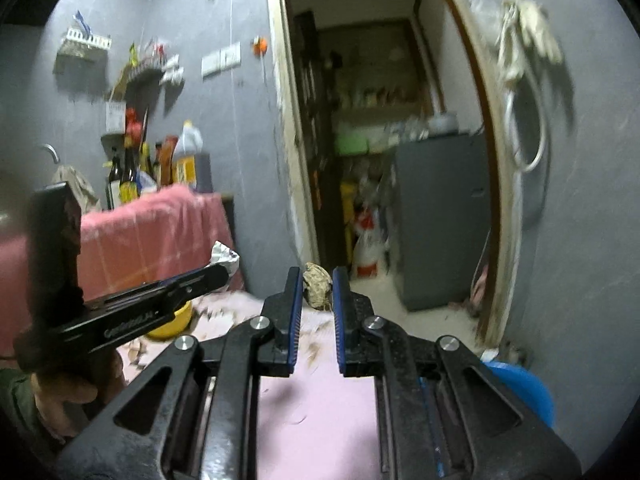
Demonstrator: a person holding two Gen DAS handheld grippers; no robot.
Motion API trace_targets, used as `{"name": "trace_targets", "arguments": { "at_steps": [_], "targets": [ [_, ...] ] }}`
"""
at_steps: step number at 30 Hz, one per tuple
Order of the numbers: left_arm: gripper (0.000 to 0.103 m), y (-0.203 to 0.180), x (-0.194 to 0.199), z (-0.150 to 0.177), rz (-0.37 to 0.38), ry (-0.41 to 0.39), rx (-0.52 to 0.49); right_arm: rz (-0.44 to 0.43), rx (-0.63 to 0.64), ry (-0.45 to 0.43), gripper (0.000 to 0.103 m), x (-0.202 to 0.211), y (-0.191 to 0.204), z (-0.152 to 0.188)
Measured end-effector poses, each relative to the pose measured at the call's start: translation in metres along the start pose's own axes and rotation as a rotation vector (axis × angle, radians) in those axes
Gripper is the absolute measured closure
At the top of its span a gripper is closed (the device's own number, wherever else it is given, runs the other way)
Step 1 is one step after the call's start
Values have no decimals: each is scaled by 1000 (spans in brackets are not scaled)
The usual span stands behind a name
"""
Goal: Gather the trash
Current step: 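Lift and carry both held pieces over the blue bucket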
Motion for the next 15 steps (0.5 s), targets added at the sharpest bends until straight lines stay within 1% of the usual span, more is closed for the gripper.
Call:
{"name": "trace_targets", "arguments": {
  "at_steps": [3,6,9,15],
  "targets": [
    [91,-29,4,-9,27,-37,-48,30,2,-42,80,16,-9,-9],
    [91,-53,-1,-14,58,-47,-87,59,-6,-64,80,28,-20,-14],
    [91,-75,-8,-16,86,-44,-113,86,-23,-76,80,39,-35,-14],
    [91,-105,-31,-10,119,-4,-157,140,-64,-50,80,51,-69,-2]
  ]
}}
Point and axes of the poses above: each gripper's, at about its wrist camera, not at the fingertips, and x roughly against the way its jaws point, y to its left, z to its underside, the point moved 4 cm from there along -x, roughly the way its jaws point, and after that the axes turned 5 degrees about y, right-handed, at the moved point
